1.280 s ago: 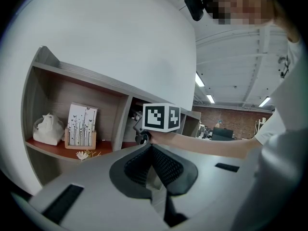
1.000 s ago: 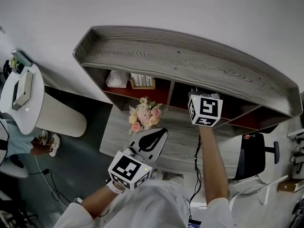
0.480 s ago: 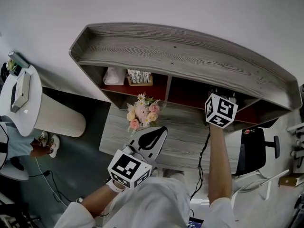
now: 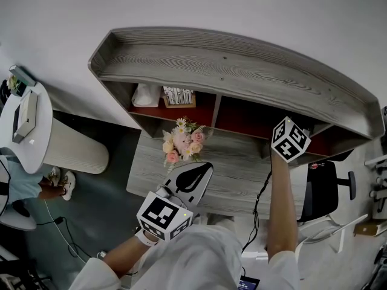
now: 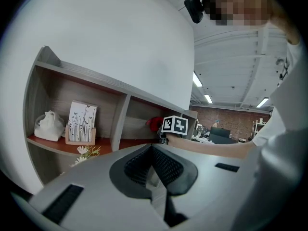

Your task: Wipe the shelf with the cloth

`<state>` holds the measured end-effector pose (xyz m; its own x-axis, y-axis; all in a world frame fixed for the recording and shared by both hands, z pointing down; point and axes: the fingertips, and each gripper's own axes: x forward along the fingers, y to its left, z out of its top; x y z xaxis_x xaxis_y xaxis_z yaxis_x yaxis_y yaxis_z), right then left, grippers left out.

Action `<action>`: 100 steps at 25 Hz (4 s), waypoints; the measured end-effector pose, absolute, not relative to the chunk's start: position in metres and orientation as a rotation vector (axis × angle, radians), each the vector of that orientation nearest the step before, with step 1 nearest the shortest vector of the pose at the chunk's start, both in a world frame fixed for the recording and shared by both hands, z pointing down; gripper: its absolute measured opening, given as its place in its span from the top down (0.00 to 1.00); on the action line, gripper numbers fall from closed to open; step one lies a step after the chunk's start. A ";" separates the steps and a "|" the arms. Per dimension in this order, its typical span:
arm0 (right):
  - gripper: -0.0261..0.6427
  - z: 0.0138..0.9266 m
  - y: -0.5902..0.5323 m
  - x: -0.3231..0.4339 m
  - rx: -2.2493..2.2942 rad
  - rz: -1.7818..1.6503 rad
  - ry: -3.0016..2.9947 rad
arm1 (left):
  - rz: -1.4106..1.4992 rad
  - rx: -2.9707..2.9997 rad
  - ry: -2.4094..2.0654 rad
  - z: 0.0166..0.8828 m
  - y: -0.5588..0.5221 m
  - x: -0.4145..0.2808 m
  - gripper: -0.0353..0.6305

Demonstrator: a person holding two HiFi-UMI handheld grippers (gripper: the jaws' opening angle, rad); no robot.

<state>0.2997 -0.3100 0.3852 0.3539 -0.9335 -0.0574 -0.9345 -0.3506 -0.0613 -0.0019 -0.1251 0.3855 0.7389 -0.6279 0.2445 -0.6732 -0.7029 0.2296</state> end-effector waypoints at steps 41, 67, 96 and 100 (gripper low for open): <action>0.84 0.453 -0.337 0.233 -2.481 -0.724 2.157 | 0.188 2.608 -1.027 0.391 -0.111 -0.020 0.94; 0.84 0.453 -0.373 0.089 -2.109 -0.655 2.638 | 0.187 2.543 -1.119 0.397 -0.108 -0.052 0.94; 0.84 0.365 -0.347 0.060 -1.561 -0.195 2.646 | 0.184 2.556 -1.088 0.395 -0.105 -0.044 0.94; 0.84 0.350 -0.336 0.057 -1.472 -0.128 2.661 | 0.184 2.562 -1.075 0.394 -0.105 -0.042 0.94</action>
<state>0.0566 -0.3361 0.3496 -0.5284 -0.8478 -0.0453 -0.8395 0.5298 -0.1208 -0.0423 -0.1049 0.3940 0.7028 -0.6651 0.2524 -0.7111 -0.6482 0.2722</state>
